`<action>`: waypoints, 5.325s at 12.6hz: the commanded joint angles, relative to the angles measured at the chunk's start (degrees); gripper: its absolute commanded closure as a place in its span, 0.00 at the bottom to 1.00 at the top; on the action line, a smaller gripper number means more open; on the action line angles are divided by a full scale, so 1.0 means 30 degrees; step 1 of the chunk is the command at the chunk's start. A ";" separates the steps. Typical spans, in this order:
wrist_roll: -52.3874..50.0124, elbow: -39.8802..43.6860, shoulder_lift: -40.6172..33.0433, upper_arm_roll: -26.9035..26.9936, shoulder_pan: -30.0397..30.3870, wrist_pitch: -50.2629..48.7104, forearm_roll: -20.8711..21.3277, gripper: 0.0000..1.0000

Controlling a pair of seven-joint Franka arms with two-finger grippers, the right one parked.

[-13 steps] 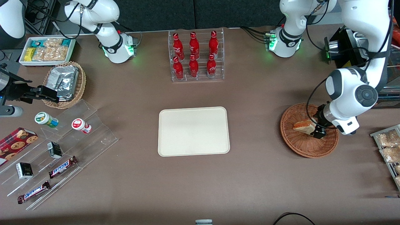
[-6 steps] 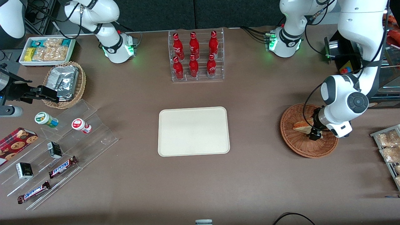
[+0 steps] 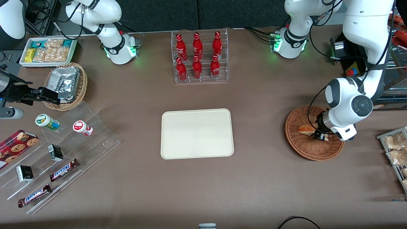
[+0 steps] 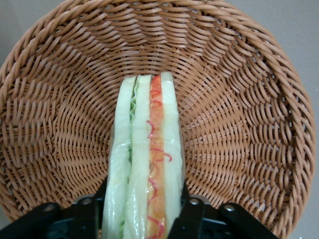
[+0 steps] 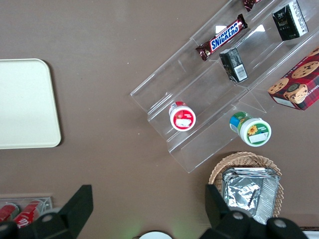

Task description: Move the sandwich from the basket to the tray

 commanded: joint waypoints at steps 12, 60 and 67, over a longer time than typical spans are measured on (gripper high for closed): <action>-0.0307 1.0422 -0.2759 -0.4954 -0.0297 -1.4435 -0.0074 0.98; 0.3940 1.3222 0.4839 -0.9034 -0.5961 -0.9140 0.6402 0.00; 1.2451 0.5837 -0.0908 -0.9153 0.0250 -0.7738 0.3858 0.00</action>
